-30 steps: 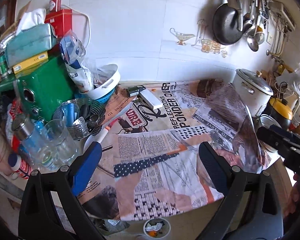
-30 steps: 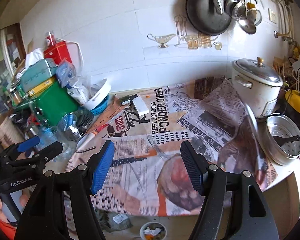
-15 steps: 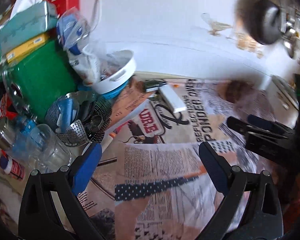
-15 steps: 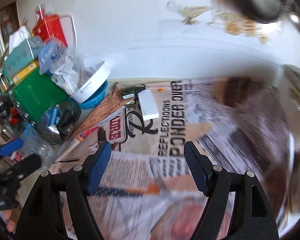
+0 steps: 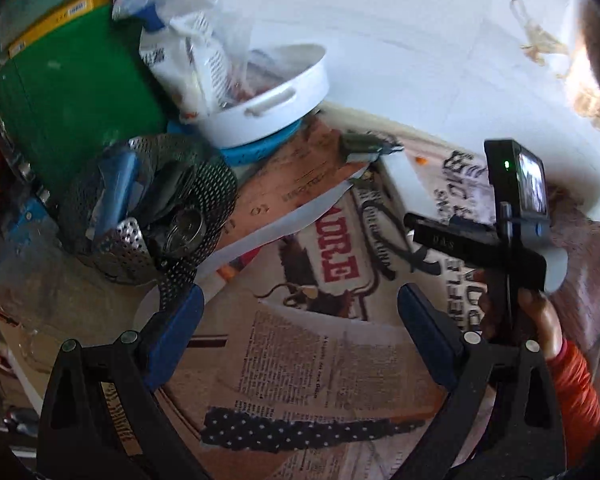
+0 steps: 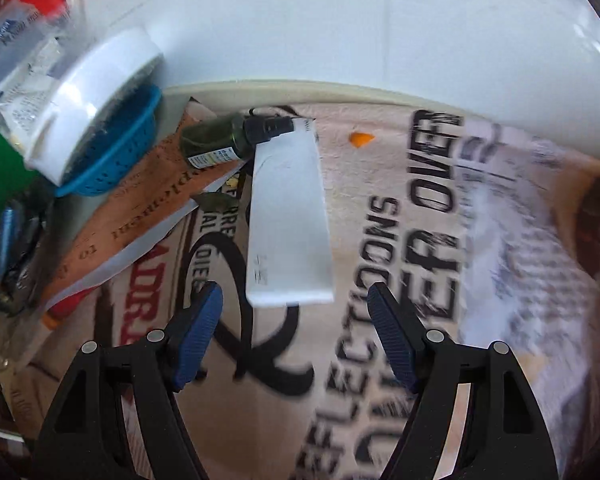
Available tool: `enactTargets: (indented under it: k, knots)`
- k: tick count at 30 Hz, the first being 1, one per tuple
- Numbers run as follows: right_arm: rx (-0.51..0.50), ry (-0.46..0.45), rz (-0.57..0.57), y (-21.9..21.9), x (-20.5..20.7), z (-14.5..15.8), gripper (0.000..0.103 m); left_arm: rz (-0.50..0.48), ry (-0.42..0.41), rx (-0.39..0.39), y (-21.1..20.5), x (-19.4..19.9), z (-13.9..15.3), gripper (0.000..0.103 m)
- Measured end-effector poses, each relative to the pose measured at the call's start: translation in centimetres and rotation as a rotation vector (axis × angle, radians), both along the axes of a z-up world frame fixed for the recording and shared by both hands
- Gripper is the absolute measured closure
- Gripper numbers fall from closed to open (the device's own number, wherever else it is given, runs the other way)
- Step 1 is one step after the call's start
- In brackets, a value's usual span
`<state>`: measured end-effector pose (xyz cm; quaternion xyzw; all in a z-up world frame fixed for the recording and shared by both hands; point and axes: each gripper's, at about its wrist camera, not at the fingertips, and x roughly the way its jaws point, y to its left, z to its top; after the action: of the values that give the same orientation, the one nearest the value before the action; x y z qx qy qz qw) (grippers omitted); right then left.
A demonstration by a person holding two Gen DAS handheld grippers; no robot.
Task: Collect trash
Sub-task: 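Grasp the white rectangular carton with the right gripper while the left grasps the green glass jar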
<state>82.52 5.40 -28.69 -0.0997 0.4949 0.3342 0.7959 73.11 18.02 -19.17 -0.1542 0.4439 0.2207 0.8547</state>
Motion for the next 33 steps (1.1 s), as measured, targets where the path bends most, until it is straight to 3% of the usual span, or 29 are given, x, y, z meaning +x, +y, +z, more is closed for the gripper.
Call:
enactTargets:
  k: [3, 5, 6, 14, 22, 27, 33]
  knots:
    - [-0.03, -0.025, 0.002, 0.9, -0.1, -0.7, 0.032, 0.021, 0.027, -0.013, 0.6, -0.2, -1.0, 0.005]
    - [-0.025, -0.055, -0.011, 0.8, -0.5, -0.6, 0.05, 0.03, 0.035, -0.021, 1.0, -0.1, -1.5, 0.005]
    - [-0.02, -0.055, -0.005, 0.6, -0.8, -0.4, 0.055, 0.032, 0.038, -0.025, 1.0, -0.1, -1.7, 0.005]
    - [0.041, -0.052, -0.07, -6.2, -4.0, 2.4, 0.055, -0.035, 0.026, -0.066, 0.7, 3.2, -2.1, 0.005]
    - [0.018, -0.009, -0.242, -17.6, -6.5, 4.3, 0.055, -0.128, -0.012, -0.079, 0.0, 11.7, -2.8, 0.005]
    - [0.005, -0.001, -0.316, -20.7, -4.8, 3.7, 0.055, -0.146, -0.023, -0.051, 0.5, 18.1, -4.2, 0.005]
    - [0.043, 0.009, -0.365, -21.8, -3.9, 3.1, 0.055, -0.126, 0.028, -0.05, 2.1, 23.9, -7.8, 0.005]
